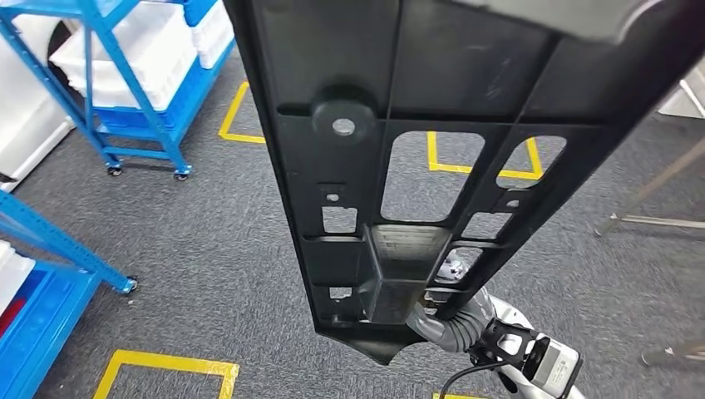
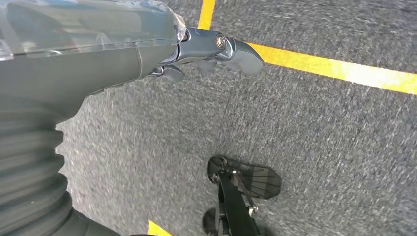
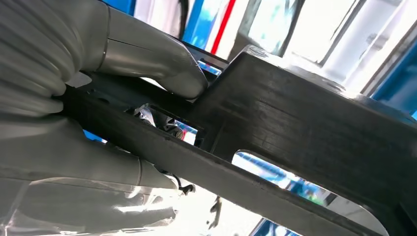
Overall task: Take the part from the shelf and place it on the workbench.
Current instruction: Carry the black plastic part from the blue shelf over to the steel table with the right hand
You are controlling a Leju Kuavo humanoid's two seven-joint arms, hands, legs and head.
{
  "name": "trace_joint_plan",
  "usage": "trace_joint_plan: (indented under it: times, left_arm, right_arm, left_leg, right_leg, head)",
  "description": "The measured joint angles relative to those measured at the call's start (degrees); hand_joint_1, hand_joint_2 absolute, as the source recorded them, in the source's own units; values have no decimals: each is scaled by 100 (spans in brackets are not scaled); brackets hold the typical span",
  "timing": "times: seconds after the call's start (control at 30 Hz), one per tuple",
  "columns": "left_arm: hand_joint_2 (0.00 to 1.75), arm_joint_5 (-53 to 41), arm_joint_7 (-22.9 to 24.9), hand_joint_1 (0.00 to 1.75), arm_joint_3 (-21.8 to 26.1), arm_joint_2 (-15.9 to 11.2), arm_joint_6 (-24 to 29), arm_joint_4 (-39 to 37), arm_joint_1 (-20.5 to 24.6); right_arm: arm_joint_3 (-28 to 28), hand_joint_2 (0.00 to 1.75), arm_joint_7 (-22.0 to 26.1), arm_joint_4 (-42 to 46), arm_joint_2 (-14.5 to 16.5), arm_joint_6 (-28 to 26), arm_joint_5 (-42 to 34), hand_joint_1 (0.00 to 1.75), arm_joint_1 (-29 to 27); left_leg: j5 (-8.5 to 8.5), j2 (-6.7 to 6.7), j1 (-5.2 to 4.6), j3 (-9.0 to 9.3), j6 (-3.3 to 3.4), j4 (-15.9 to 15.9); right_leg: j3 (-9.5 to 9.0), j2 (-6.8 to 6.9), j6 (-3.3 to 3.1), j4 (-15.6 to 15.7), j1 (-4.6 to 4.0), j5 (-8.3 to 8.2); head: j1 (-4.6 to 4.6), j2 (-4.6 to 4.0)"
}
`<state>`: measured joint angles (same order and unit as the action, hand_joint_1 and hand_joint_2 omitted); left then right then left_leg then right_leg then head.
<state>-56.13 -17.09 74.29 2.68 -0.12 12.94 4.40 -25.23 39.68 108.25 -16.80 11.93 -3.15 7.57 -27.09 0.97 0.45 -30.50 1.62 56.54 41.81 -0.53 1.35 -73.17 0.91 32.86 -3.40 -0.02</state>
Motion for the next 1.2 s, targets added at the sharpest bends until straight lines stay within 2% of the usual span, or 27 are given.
trace_joint_plan:
  times: [0.03, 0.07, 0.13, 0.2, 0.23, 0.3, 0.33, 0.4, 0.43, 0.47, 0.5, 0.53, 0.57, 0.6, 0.63, 0.7, 0.77, 0.8, 0.83, 0.9, 0.97, 1.0, 1.03, 1.07, 1.1, 1.13, 1.2]
  left_arm:
    - [175, -2, 0, 0, 0, 0, -2, 0, 0]
    - [175, -4, 1, 0, 0, 0, -3, 0, 3]
    - [175, -10, 7, 0, 0, 1, -5, 0, 11]
    - [175, -12, 20, 0, 0, 1, -4, 0, 17]
    - [175, -11, 26, 0, 0, 1, 0, 0, 21]
    - [175, -10, 38, 0, 0, 1, 9, 0, 33]
    - [175, -10, 44, 0, 0, 1, 15, 0, 42]
    - [175, -12, 54, 0, 0, 7, 19, -1, 48]
    - [175, -13, 58, 0, 0, 10, 20, -2, 42]
    - [175, -13, 62, 0, 0, 13, 20, -2, 30]
    - [175, -13, 65, 0, 0, 13, 21, -2, 17]
    - [175, -13, 68, 0, 0, 12, 21, -2, 7]
    - [175, -13, 71, 0, 0, 11, 21, -2, 2]
    - [175, -15, 74, 0, 0, 11, 21, -2, 2]
    - [175, -17, 76, 0, 0, 11, 21, -2, 6]
    - [175, -25, 85, 0, 0, 8, 18, -2, 15]
    - [175, -31, 111, 0, 0, 1, 15, -1, 24]
    - [175, -34, 127, 0, 0, -2, 16, -1, 31]
    - [175, -38, 144, 0, 0, -3, 18, 0, 43]
    - [175, -43, 168, 0, 0, -4, 29, 0, 64]
    - [175, -40, 189, 0, 0, -5, 58, 0, 55]
    - [175, -35, 195, 0, 1, -5, 77, 0, 43]
    - [175, -27, 198, 0, 1, -6, 95, 0, 34]
    - [175, -19, 199, 0, 2, -6, 109, 0, 29]
    - [175, -11, 200, 0, 2, -5, 118, 0, 30]
    - [175, -8, 202, 0, 2, -5, 123, 0, 33]
    - [175, -6, 209, 0, 2, -4, 126, 0, 37]
  right_arm:
    - [19, 175, -1, 4, 5, 3, -1, 175, -32]
    - [36, 175, -1, 10, 7, 10, -4, 175, -57]
    - [66, 175, 3, 54, 7, 48, -11, 175, -89]
    - [107, 175, 11, 140, 7, 121, -10, 175, -129]
    - [134, 175, 17, 190, 7, 165, -1, 175, -162]
    - [181, 175, 27, 278, 6, 243, 33, 175, -250]
    - [196, 175, 31, 318, 3, 274, 53, 175, -294]
    - [205, 175, 37, 378, -13, 318, 86, 175, -341]
    - [207, 175, 40, 393, -21, 331, 95, 175, -351]
    - [208, 175, 42, 399, -27, 339, 100, 175, -357]
    - [208, 175, 43, 401, -27, 343, 102, 175, -369]
    - [208, 175, 43, 401, -27, 346, 104, 175, -382]
    - [209, 175, 43, 401, -27, 348, 106, 175, -392]
    - [210, 175, 43, 402, -27, 351, 108, 175, -397]
    - [214, 175, 42, 402, -27, 355, 109, 175, -397]
    - [232, 175, 23, 403, -27, 374, 109, 175, -389]
    - [260, 175, -14, 403, -27, 410, 109, 175, -386]
    - [276, 175, -33, 403, -27, 433, 108, 175, -388]
    - [291, 175, -49, 403, -24, 456, 107, 175, -395]
    - [312, 175, -70, 399, -15, 497, 109, 175, -391]
    - [317, 175, -95, 389, -3, 521, 129, 175, -395]
    - [314, 175, -109, 380, 0, 530, 150, 175, -414]
    - [310, 175, -120, 370, 2, 544, 176, 175, -443]
    - [307, 175, -128, 363, 2, 564, 201, 175, -468]
    - [304, 175, -133, 358, 2, 590, 223, 175, -484]
    - [303, 175, -137, 356, 2, 616, 239, 175, -490]
    - [304, 175, -153, 355, 2, 660, 267, 175, -477]
  left_leg:
    - [-7, 77, -4, 0, -4, 3]
    - [-17, 147, -5, 2, -14, 7]
    - [-49, 275, -7, 23, -53, 25]
    - [-94, 374, -31, 42, -115, 52]
    - [-111, 419, -42, 50, -146, 59]
    - [-130, 507, -45, 71, -208, 55]
    - [-168, 459, -32, 72, -243, 83]
    - [-405, 212, -1, -51, -294, 408]
    - [-597, 59, 12, -203, -307, 754]
    - [-786, -17, 16, -393, -313, 1164]
    - [-909, -46, 17, -569, -318, 1526]
    - [-933, -60, 17, -685, -320, 1739]
    - [-838, -67, 18, -699, -315, 1722]
    - [-643, -90, 21, -606, -305, 1475]
    - [-410, -161, 28, -443, -291, 1079]
    - [-139, -419, 45, -156, -258, 398]
    - [-127, -539, 33, -72, -214, 198]
    - [-111, -486, 29, -63, -181, 176]
    - [-88, -420, 29, -53, -137, 147]
    - [-35, -282, 41, -35, -49, 80]
    - [-19, -136, 20, -36, -6, 57]
    - [-22, -60, 5, -40, 0, 57]
    - [-27, 14, -5, -42, 4, 58]
    - [-33, 87, -12, -42, 5, 59]
    - [-40, 154, -17, -38, 1, 60]
    - [-50, 216, -22, -27, -8, 60]
    - [-81, 322, -48, 2, -46, 66]
  right_leg:
    - [56, 14, 19, -140, 18, 9]
    - [-2, 35, 33, -55, 31, -84]
    - [-412, 195, 38, 679, 43, -420]
    - [-757, 390, -20, 1320, 0, -600]
    - [-808, 426, -59, 1435, -26, -602]
    - [-796, 319, -135, 1453, -51, -606]
    - [-797, 262, -169, 1470, -45, -617]
    - [-809, 156, -245, 1505, -20, -641]
    - [-810, 101, -271, 1510, -19, -646]
    - [-808, 39, -289, 1508, -25, -647]
    - [-806, -34, -297, 1503, -31, -647]
    - [-806, -113, -300, 1497, -37, -647]
    - [-807, -190, -299, 1488, -39, -647]
    - [-810, -269, -295, 1475, -38, -644]
    - [-811, -343, -286, 1461, -35, -639]
    - [-791, -483, -238, 1425, -37, -631]
    - [-752, -608, -159, 1421, -18, -652]
    - [-735, -674, -117, 1433, -6, -673]
    - [-723, -673, -85, 1435, 0, -679]
    - [-610, -418, -46, 1216, -22, -531]
    - [-304, -84, -26, 559, -24, -175]
    - [-126, -21, -15, 179, -14, -17]
    - [-7, 8, -7, -78, -4, 52]
    - [17, 28, -3, -140, 1, 20]
    - [-81, 57, -7, 39, 1, -113]
    - [-280, 117, -21, 404, -5, -302]
    - [-699, 367, -74, 1184, -56, -559]
  head:
    - [0, 0]
    - [-1, 0]
    - [0, 0]
    - [0, 0]
    - [0, 0]
    - [-1, 0]
    - [-1, 0]
    - [-1, 0]
    - [-1, 0]
    - [-1, 0]
    - [-1, 0]
    - [-1, 0]
    - [-1, 0]
    - [-1, 0]
    - [-1, 0]
    - [-1, 0]
    - [-1, 0]
    - [-2, 0]
    - [-1, 0]
    - [0, 0]
    - [1, 0]
    - [0, 0]
    - [0, 0]
    - [0, 0]
    - [0, 0]
    - [0, 0]
    - [0, 0]
